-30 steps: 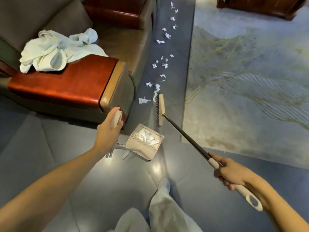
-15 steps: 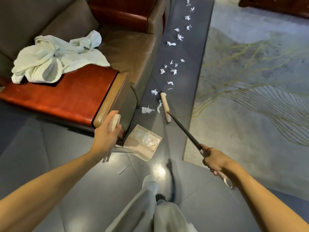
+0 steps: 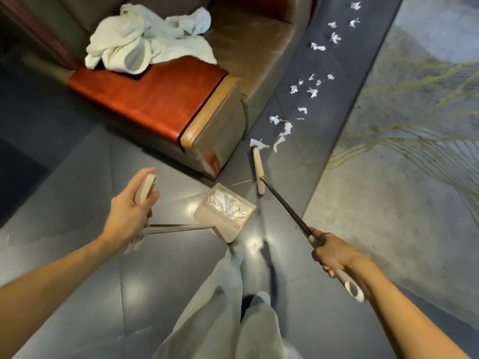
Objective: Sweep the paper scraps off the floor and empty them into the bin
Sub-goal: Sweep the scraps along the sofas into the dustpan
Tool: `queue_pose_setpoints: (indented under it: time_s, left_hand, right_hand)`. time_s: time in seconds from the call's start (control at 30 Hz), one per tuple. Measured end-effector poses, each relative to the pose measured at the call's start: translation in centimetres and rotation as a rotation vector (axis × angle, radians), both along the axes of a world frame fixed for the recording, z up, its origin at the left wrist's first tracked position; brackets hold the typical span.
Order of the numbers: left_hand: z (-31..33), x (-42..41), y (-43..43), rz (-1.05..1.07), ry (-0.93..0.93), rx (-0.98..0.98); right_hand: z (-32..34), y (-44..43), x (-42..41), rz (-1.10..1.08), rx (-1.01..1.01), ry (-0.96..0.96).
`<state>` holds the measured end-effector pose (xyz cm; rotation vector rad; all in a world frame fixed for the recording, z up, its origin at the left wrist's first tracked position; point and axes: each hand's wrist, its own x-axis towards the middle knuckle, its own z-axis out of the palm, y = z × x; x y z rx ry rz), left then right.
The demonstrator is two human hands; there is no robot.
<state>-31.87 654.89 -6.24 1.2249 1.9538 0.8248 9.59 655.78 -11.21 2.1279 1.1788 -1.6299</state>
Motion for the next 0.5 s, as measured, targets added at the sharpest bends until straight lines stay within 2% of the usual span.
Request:
queue_pose_setpoints:
  time_s: [0.17,0.5]
  left_hand:
    - [0.4,-5.4,-8.3,0.098,-0.01,0.003]
    - [-3.1,-16.1,-17.4,-0.008,-0.055,-0.142]
  right_hand:
    - [0.2,-5.1,-4.1,0.014,0.018,0.019]
    - [-1.2,-15.7,-19.5,0.145,0.047,-0.022]
